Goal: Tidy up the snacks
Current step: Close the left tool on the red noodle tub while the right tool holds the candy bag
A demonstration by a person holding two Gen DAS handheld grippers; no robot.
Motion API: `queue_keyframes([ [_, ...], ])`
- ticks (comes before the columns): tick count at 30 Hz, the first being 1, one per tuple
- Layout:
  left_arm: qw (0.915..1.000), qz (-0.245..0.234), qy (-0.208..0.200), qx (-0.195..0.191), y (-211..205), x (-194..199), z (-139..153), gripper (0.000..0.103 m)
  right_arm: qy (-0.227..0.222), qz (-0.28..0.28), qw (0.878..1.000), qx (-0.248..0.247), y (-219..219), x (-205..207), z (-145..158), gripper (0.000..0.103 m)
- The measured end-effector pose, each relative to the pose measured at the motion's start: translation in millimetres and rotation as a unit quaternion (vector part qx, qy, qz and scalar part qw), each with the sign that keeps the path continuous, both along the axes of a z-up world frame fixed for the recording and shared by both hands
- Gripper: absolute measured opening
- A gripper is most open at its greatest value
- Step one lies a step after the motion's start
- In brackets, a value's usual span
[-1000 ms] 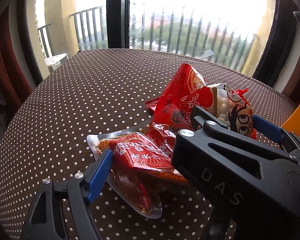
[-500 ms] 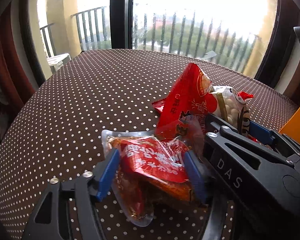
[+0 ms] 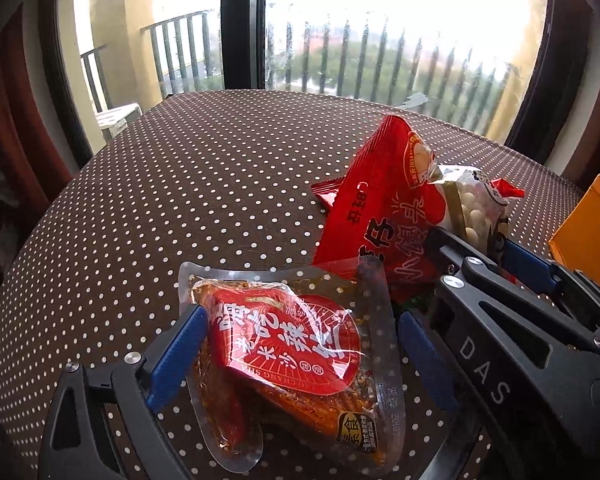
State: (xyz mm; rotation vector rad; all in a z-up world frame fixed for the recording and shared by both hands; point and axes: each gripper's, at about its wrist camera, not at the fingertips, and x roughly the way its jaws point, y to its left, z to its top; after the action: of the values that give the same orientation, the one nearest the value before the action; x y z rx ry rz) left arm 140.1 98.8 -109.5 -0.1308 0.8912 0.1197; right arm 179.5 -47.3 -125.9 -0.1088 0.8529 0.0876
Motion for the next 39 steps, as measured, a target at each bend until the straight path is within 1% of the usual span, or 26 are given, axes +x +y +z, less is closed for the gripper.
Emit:
queue_keyframes([
  [5, 0.9997, -0.003, -0.013, 0.023, -2, -8, 7, 0.097, 0.001, 0.000, 1.000, 0.004, -1, -9, 3, 0.051],
  [8, 0.9996, -0.004, -0.015, 0.026, -2, -16, 8, 0.099, 0.000, -0.001, 1.000, 0.006, -2, -14, 4, 0.051],
  [11, 0.9996, 0.000, -0.011, 0.024, 0, -23, 4, 0.100, -0.003, -0.001, 1.000, 0.003, -2, -22, 4, 0.050],
  [17, 0.9993, 0.009, -0.005, 0.036, -1, -32, -7, 0.102, -0.005, -0.003, 1.000, -0.001, -1, -29, 2, 0.050],
  [19, 0.9999, 0.001, -0.002, 0.015, 0, -33, -12, 0.097, -0.006, -0.002, 1.000, -0.002, -1, -30, 1, 0.050],
  [20, 0.9997, 0.004, -0.006, 0.023, -1, -34, -12, 0.093, -0.006, -0.002, 1.000, -0.004, 0, -30, 1, 0.050],
  [21, 0.9991, 0.013, -0.005, 0.041, -3, -35, -13, 0.079, -0.007, -0.002, 1.000, -0.005, 0, -30, 1, 0.050],
  [22, 0.9984, 0.021, -0.008, 0.051, -3, -37, -13, 0.069, -0.007, -0.002, 1.000, -0.006, 0, -31, 1, 0.050],
  [23, 0.9986, 0.021, -0.009, 0.047, -2, -37, -13, 0.067, -0.007, -0.002, 1.000, -0.005, 0, -32, 2, 0.050],
  [24, 0.9987, 0.021, -0.010, 0.046, -1, -38, -12, 0.057, -0.007, -0.003, 1.000, -0.005, -1, -32, 2, 0.050],
  [25, 0.9988, 0.023, -0.011, 0.042, 0, -39, -11, 0.051, -0.007, -0.002, 1.000, -0.005, -1, -33, 2, 0.050],
  [26, 0.9991, 0.022, -0.010, 0.034, 2, -39, -10, 0.049, -0.007, -0.002, 1.000, -0.005, -2, -34, 3, 0.050],
  [28, 0.9994, 0.018, -0.011, 0.029, 1, -39, -9, 0.042, -0.007, -0.002, 1.000, -0.004, -3, -35, 3, 0.050],
  [31, 0.9995, 0.013, -0.015, 0.026, -4, -43, -8, 0.036, -0.008, -0.003, 1.000, -0.002, -5, -37, 5, 0.050],
  [34, 0.9996, 0.003, -0.016, 0.022, -12, -47, -5, 0.033, -0.012, -0.005, 1.000, -0.002, -7, -40, 7, 0.050],
  [39, 0.9997, -0.005, -0.021, 0.012, -17, -54, 0, 0.032, -0.017, -0.014, 1.000, -0.001, -13, -45, 9, 0.050],
])
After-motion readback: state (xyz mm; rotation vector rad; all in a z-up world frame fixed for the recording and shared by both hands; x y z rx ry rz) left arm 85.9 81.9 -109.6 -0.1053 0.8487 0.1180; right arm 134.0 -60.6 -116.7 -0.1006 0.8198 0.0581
